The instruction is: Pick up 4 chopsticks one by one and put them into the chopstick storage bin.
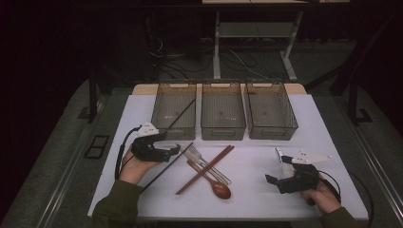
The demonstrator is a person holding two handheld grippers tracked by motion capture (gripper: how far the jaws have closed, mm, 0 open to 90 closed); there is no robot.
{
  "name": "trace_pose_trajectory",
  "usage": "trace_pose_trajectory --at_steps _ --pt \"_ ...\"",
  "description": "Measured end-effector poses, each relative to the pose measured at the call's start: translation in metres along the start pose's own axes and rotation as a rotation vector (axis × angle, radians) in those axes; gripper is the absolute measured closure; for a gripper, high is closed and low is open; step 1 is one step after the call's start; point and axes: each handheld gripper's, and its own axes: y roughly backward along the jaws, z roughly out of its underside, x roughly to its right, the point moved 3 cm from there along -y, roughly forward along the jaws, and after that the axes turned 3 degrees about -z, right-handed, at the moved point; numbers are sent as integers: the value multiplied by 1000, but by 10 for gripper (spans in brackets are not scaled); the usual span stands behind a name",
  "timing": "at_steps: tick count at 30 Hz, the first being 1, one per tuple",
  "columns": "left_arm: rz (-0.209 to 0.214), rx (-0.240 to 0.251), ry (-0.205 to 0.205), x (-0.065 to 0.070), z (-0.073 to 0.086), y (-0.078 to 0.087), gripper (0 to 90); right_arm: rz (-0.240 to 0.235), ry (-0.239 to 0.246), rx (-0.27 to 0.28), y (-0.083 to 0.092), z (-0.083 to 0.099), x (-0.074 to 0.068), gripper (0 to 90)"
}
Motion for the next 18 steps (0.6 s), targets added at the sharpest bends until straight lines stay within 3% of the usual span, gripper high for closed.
trace_pose_trajectory --at_steps 11,18 --pt "-3 -33 -14 12 24 4 209 0 3 -4 0 0 0 16" --pt "-17 -64 -10 14 43 8 270 1 8 -5 0 0 -1 16"
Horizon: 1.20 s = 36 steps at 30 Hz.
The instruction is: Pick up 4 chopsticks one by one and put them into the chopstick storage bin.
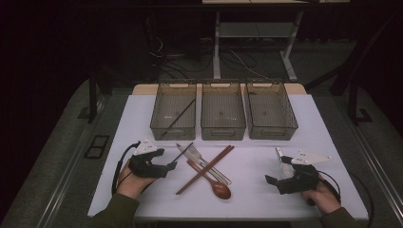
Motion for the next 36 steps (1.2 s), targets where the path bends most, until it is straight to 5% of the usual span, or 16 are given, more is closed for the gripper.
trace_pose_trajectory --at_steps 19,36 --pt "-2 -64 26 -1 10 -9 679 5 7 -7 -1 0 -1 16" --pt "-19 -142 1 -3 16 -15 772 2 9 -9 -1 0 -1 16"
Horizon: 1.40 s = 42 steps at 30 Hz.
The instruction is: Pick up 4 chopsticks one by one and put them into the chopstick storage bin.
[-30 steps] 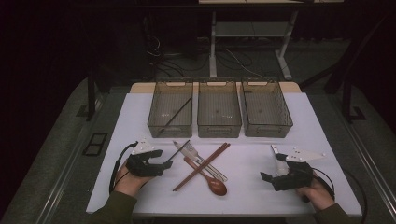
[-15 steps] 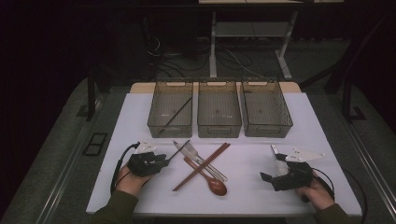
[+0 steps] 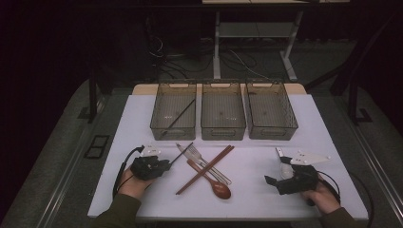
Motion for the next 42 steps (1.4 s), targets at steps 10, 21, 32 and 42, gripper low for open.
trace_pose_trajectory --at_steps 10,21,32,42 --pt "-20 -2 -20 1 1 -2 816 1 -2 -4 -1 0 -1 16" --pt "-24 -15 -16 1 -1 -2 850 0 2 -6 -1 0 -1 16" --pt "-32 -14 -4 -1 -2 -1 851 -1 1 -7 -1 0 -1 16" --pt "-39 -2 -4 -3 -4 6 852 -1 2 -7 -1 1 -1 16"
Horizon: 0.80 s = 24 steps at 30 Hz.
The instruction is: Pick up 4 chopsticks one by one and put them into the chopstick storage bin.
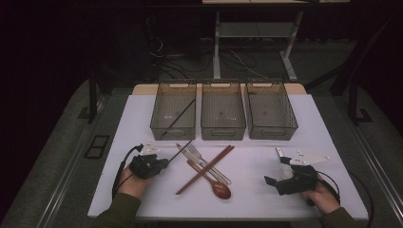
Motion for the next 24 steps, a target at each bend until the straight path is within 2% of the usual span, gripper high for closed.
trace_pose_trajectory --at_steps 14,24 --pt "-5 49 6 -2 -5 11 852 1 1 -2 0 0 0 16" --pt "21 76 -7 2 -11 14 852 0 2 -2 0 0 0 16"
